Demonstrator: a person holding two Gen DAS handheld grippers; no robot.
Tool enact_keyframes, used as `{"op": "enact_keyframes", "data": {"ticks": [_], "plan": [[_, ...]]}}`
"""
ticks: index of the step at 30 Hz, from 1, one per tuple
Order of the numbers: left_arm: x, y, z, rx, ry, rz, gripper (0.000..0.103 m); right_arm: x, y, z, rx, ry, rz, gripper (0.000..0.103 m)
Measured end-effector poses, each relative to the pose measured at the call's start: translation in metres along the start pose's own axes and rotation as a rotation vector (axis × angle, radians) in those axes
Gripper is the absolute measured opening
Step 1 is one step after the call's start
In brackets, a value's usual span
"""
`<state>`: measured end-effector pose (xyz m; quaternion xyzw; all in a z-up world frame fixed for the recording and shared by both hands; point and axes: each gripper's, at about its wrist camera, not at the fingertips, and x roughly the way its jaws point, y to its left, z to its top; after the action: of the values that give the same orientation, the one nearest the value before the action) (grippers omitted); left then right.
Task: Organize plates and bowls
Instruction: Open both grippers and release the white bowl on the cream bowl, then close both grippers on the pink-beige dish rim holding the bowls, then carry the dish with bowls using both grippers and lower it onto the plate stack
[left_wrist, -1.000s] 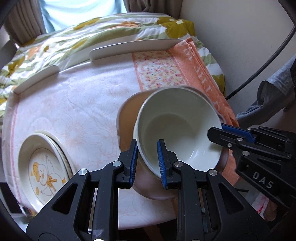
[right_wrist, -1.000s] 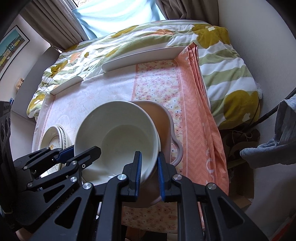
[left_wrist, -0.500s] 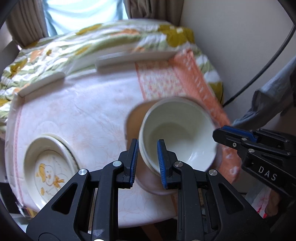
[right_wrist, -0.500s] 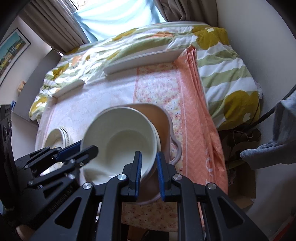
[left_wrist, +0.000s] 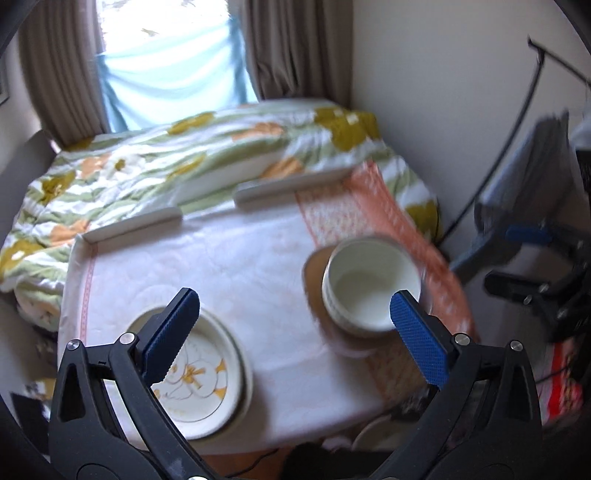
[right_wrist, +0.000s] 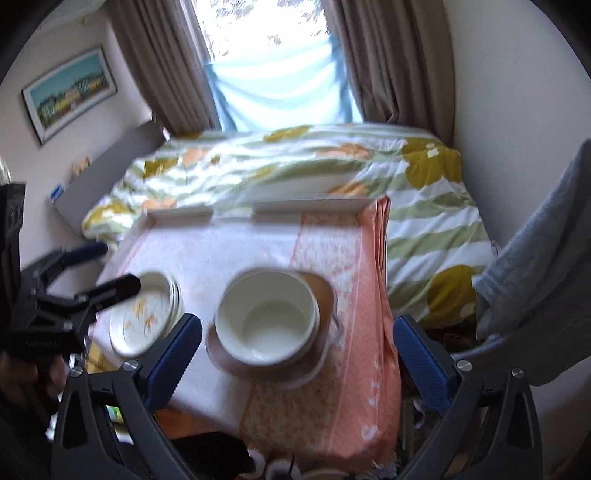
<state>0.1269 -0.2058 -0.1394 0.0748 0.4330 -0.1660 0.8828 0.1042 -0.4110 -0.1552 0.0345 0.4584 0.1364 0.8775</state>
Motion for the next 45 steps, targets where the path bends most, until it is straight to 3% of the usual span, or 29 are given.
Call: {"op": "enact_keyframes", "data": {"ticks": [4,10,12,14,17,20,28,30,40,42,45], "plan": [[0.035,0.003,-0.011,0.039,0.154,-0.062,0.103,0.012,-0.003,-0.01,-0.008,0.093,-0.102,0.103],[0.088,0.002,-0.019,0.041,0.304,-0.099,0.1,0.057,-0.024,-0.018,0.026,0.243,-0.127,0.102],[0.103,0.001,-0.021,0.045,0.339,-0.105,0.097,0.074,-0.029,-0.017,0.024,0.282,-0.128,0.095],[0.115,-0.003,-0.021,0.057,0.373,-0.102,0.094,0.087,-0.031,-0.017,0.014,0.317,-0.131,0.082],[0.13,-0.007,-0.021,0.078,0.427,-0.092,0.088,0.104,-0.032,-0.016,-0.004,0.363,-0.119,0.073],[0.139,-0.013,-0.018,0.098,0.453,-0.093,0.085,0.118,-0.032,-0.014,-0.025,0.403,-0.108,0.067],[0.167,-0.022,-0.018,0.124,0.504,-0.091,0.064,0.147,-0.027,-0.013,-0.076,0.479,-0.054,0.054],[0.173,-0.026,-0.019,0.128,0.508,-0.09,0.053,0.153,-0.026,-0.014,-0.09,0.487,-0.047,0.049],[0.185,-0.037,-0.023,0.135,0.512,-0.123,0.028,0.165,-0.009,-0.017,-0.174,0.471,0.006,0.022],[0.184,-0.04,-0.024,0.13,0.503,-0.147,0.015,0.167,-0.006,-0.02,-0.174,0.467,0.032,0.016],[0.182,-0.042,-0.026,0.141,0.483,-0.138,0.015,0.166,-0.001,-0.023,-0.177,0.449,0.037,0.015]]}}
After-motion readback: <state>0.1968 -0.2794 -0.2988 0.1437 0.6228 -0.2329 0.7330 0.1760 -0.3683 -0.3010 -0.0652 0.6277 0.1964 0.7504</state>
